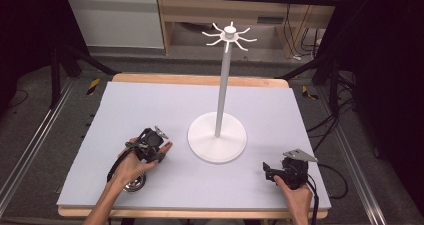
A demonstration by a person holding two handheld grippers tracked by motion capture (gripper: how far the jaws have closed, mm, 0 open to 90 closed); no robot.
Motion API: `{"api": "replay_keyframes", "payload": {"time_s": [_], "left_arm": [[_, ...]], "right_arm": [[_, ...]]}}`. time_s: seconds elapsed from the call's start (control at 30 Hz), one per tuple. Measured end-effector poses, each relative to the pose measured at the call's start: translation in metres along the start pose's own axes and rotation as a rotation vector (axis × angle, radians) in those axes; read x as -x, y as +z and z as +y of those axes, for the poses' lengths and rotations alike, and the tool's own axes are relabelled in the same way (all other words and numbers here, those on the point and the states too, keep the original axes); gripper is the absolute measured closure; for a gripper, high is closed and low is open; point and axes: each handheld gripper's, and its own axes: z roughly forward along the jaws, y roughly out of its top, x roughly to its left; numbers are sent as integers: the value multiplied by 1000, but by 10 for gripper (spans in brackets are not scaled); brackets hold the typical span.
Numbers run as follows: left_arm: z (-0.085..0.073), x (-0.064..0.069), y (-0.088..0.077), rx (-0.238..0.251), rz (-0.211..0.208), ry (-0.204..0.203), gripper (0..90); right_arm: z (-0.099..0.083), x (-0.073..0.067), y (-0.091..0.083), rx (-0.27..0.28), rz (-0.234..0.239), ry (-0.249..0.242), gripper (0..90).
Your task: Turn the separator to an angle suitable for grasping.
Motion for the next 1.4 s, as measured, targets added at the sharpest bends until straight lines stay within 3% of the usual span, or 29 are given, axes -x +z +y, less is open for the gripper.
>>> {"api": "replay_keyframes", "payload": {"time_s": [0.3, 0.5, 0.67, 1.03, 1.2, 1.4], "left_arm": [[0, -4, 2, -8, -28, -20, 639], [1, -3, 3, -15, -22, -30, 639], [-2, -9, 3, -4, -61, -71, 641], [1, -9, 3, -23, -55, -96, 665], [0, -11, 3, -12, -71, -115, 670], [-2, -11, 3, -3, -71, -112, 671]], "right_arm": [[0, 0, 0, -3, 4, 3, 66], [0, -1, 1, -8, 6, 6, 66], [0, 0, 1, -9, 4, 5, 66], [-1, -1, 2, -18, 11, 13, 66], [-1, 0, 2, -16, 11, 8, 66], [-2, 0, 3, -23, 7, 9, 66]]}}
